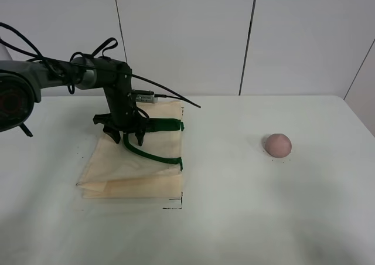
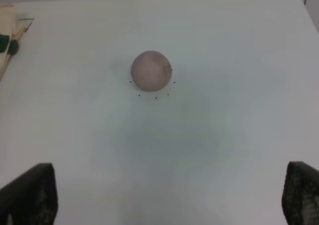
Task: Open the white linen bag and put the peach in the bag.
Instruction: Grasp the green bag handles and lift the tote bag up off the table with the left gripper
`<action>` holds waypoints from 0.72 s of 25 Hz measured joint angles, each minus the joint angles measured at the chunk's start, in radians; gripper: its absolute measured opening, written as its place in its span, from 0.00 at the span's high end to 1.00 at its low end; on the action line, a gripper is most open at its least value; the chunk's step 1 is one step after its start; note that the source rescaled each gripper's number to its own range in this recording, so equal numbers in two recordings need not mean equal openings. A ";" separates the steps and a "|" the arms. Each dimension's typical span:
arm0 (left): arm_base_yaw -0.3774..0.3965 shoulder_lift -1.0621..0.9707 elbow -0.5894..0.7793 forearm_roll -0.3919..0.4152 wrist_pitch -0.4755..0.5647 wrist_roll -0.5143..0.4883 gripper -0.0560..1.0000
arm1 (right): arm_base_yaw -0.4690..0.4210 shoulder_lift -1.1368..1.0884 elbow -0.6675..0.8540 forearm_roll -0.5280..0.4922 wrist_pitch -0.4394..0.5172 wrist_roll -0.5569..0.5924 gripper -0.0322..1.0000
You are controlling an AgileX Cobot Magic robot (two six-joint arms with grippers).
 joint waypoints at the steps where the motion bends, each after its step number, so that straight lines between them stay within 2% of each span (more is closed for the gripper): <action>1: 0.000 0.000 0.000 0.000 -0.001 0.000 0.02 | 0.000 0.000 0.000 0.000 0.000 0.000 0.00; 5: 0.002 0.001 0.000 -0.001 -0.001 0.000 0.03 | 0.000 0.000 0.000 0.000 0.000 0.000 0.00; 7: 0.002 0.001 0.000 -0.002 0.001 0.000 0.12 | 0.000 0.000 0.000 0.000 0.000 0.000 0.00; 11: 0.002 0.001 0.000 0.000 0.006 0.000 0.54 | 0.000 0.000 0.000 0.000 0.000 0.000 0.00; 13: 0.002 0.001 0.000 0.001 0.006 0.000 0.82 | 0.000 0.000 0.000 0.000 0.000 0.000 0.00; 14: 0.002 0.001 0.000 0.003 0.006 0.000 0.93 | 0.000 0.000 0.000 0.000 0.000 0.000 0.00; 18: 0.002 0.001 -0.004 0.004 0.010 0.000 0.95 | 0.000 0.000 0.000 0.000 0.000 0.000 0.00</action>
